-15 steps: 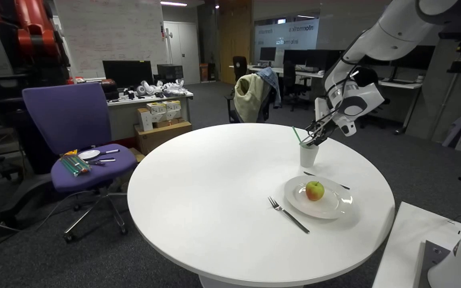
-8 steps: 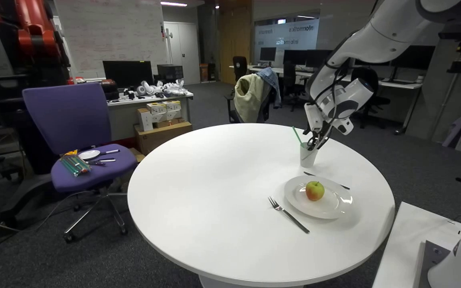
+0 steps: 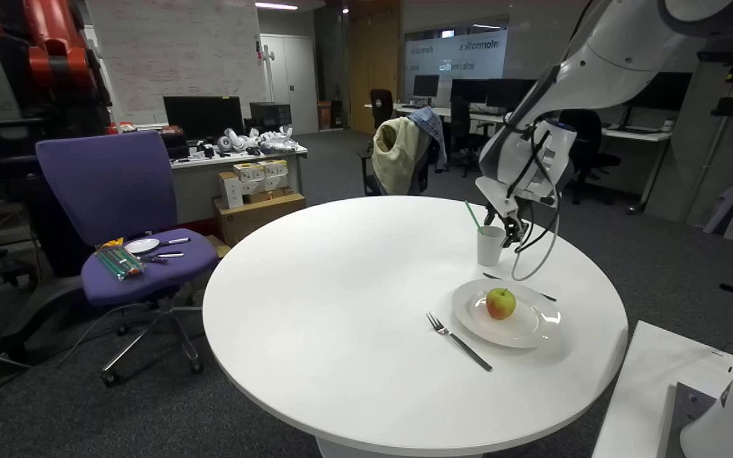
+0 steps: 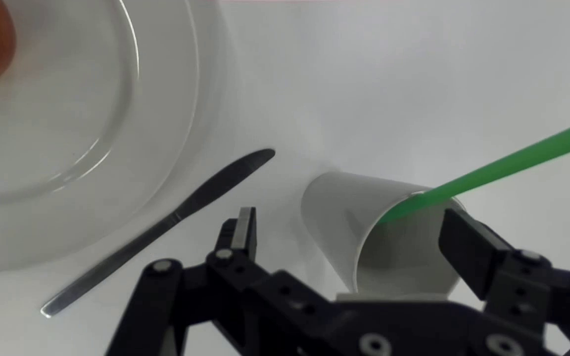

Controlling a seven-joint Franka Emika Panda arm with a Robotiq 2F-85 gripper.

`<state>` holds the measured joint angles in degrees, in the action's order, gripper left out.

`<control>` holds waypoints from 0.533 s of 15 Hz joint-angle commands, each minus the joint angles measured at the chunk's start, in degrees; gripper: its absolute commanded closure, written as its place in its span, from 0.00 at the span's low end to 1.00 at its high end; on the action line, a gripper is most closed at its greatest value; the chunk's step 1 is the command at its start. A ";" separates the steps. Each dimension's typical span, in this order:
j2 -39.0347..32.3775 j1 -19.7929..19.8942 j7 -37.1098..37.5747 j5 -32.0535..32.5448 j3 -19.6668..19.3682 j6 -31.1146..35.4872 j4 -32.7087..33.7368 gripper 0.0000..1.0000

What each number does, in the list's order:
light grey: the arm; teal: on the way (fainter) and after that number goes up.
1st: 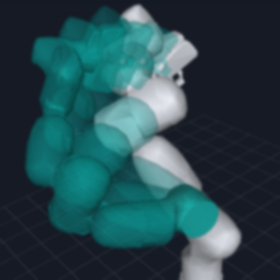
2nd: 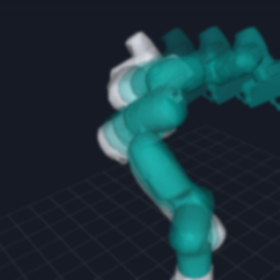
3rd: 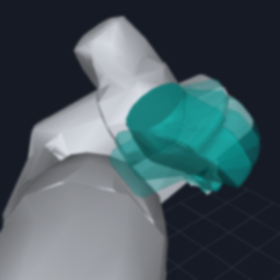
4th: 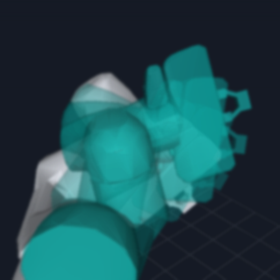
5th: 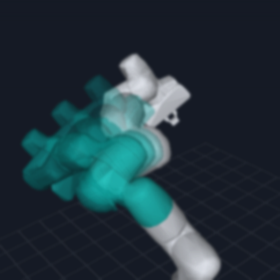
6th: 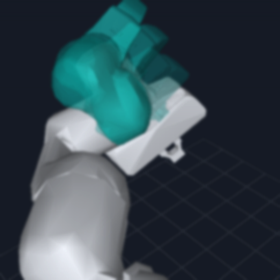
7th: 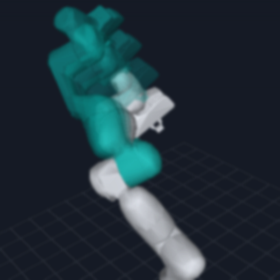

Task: Put the straw inside the cup

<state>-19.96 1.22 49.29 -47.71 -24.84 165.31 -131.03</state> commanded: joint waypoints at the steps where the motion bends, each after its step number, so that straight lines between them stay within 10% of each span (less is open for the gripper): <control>1: 3.57 -4.73 6.06 13.13 -7.23 -7.42 -1.20 0.00; 4: 4.88 -6.29 5.91 24.39 -10.62 -20.20 1.17 0.00; 8: 6.45 1.09 6.32 38.87 -2.86 -33.35 5.39 0.00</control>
<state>-15.82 -1.21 55.12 -16.58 -31.29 140.79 -128.20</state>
